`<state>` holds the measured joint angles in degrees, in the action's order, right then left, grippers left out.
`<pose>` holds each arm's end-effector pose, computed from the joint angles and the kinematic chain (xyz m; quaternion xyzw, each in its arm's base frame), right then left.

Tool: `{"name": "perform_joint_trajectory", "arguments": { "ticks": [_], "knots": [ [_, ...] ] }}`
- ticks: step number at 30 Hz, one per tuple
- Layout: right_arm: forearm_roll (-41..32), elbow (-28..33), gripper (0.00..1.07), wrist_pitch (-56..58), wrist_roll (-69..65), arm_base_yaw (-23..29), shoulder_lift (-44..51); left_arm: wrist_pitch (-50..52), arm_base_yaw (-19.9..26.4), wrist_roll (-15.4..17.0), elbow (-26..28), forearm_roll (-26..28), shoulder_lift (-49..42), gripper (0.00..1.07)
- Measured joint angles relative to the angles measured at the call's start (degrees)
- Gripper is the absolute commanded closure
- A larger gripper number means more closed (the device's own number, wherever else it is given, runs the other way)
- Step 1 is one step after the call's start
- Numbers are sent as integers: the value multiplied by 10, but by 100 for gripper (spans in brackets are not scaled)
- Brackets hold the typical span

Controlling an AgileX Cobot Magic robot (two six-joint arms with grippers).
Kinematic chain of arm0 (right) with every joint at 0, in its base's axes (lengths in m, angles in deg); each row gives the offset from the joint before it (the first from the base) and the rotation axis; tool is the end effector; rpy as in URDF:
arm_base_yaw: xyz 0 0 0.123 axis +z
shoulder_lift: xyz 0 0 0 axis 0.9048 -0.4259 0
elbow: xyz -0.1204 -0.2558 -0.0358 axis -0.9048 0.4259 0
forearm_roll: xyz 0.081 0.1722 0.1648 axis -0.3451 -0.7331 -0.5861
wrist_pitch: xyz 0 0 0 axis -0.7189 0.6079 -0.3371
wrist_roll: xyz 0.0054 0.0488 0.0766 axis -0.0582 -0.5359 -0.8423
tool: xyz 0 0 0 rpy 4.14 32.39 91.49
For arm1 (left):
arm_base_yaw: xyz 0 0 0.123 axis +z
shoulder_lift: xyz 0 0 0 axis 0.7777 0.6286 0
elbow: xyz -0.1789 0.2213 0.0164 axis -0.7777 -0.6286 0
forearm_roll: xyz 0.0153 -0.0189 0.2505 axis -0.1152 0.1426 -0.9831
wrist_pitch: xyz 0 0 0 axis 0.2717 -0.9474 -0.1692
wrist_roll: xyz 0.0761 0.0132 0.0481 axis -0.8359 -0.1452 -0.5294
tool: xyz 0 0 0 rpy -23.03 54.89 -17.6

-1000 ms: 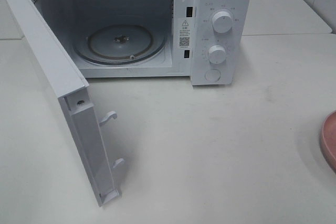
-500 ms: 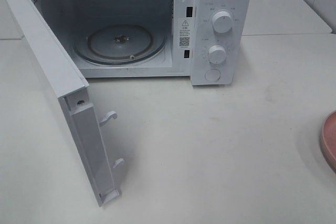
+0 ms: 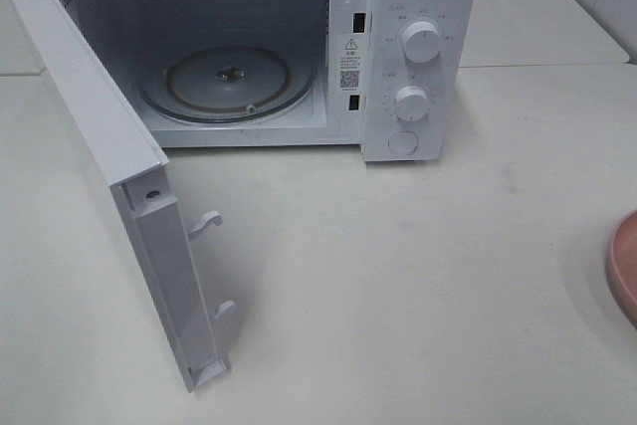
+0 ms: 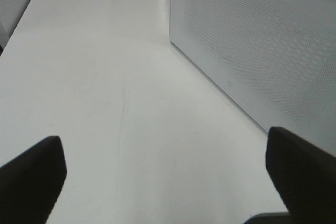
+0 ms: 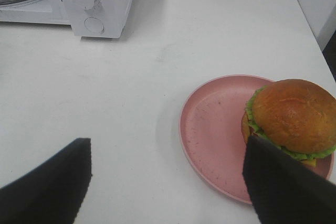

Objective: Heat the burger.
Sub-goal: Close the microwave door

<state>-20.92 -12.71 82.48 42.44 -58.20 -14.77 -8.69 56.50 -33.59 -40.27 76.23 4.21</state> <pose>-0.0026 -0.0052 0.2818 -0.0276 0.8364 0.0126 0.5473 -0.0081 -0.0132 0.2811 0.0141 0.8507 -0.0213 0.5250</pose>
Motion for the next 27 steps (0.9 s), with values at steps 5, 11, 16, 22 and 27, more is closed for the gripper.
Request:
{"name": "perform_joint_trajectory", "arguments": {
  "ticks": [5, 11, 16, 22, 27],
  "knots": [
    [0, 0, 31, 0, 0, 0, 0, 0, 0, 0, 0, 0, 0, 9],
    [-2, -7, 31, -9, 0, 0, -2, 0, 0, 0, 0, 0, 0, 9],
    [-3, -20, 31, -41, 0, 0, -39, 0, 0, 0, 0, 0, 0, 9],
    [-3, -21, 31, -37, 0, 0, -62, 0, 0, 0, 0, 0, 0, 9],
    [-3, -21, 31, -5, 0, 0, -62, 0, 0, 0, 0, 0, 0, 9]
  ]
}}
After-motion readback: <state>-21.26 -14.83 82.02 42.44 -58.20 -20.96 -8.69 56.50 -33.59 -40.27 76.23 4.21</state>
